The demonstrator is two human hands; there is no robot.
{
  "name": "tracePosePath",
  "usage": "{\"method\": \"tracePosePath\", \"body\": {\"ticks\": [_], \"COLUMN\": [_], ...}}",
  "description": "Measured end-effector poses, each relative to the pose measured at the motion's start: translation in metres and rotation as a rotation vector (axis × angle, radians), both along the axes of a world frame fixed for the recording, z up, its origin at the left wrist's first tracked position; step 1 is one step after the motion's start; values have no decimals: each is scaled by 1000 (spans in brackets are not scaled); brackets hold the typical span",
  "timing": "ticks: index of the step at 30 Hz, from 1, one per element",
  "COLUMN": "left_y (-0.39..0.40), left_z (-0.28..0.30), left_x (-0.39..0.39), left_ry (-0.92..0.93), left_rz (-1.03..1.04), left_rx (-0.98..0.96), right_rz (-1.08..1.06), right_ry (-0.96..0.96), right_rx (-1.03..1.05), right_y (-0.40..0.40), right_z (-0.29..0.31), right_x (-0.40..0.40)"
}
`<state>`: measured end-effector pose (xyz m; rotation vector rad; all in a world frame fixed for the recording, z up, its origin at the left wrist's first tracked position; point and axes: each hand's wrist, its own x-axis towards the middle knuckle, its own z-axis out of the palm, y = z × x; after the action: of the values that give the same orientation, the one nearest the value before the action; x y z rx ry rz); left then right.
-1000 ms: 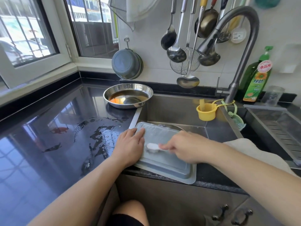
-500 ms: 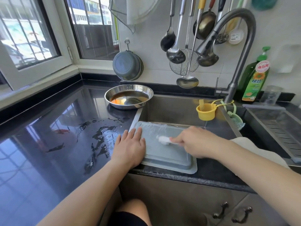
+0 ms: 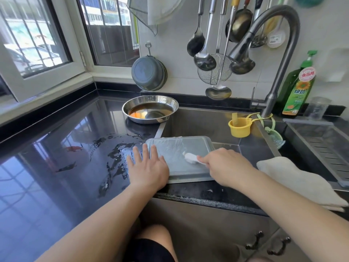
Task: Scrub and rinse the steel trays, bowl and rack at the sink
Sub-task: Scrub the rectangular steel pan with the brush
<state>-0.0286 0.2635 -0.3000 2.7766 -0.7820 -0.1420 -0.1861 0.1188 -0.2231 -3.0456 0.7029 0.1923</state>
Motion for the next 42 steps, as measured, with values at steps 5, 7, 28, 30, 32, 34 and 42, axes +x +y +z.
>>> {"method": "tracePosePath", "body": {"ticks": [5, 7, 28, 30, 32, 34, 42], "left_y": [27, 44, 75, 74, 73, 74, 73], "left_z": [1, 3, -3, -3, -3, -4, -10], "left_x": [18, 32, 42, 42, 42, 43, 48], "left_ry": [-26, 4, -106, -94, -98, -106, -106], "left_rz": [-166, -332, -536, -540, -539, -542, -553], "left_rx": [-18, 5, 18, 18, 19, 17, 24], "right_rz": [183, 202, 366, 400, 443, 471, 281], "right_ry": [10, -4, -337, -324, -293, -292, -313], "right_rx": [103, 96, -216, -186, -134, -154, -106], "right_y": [28, 28, -19, -3, 14, 17, -46], "right_z": [-4, -6, -45, -45, -48, -49, -32], "right_x": [14, 22, -53, -38, -22, -14, -67]}}
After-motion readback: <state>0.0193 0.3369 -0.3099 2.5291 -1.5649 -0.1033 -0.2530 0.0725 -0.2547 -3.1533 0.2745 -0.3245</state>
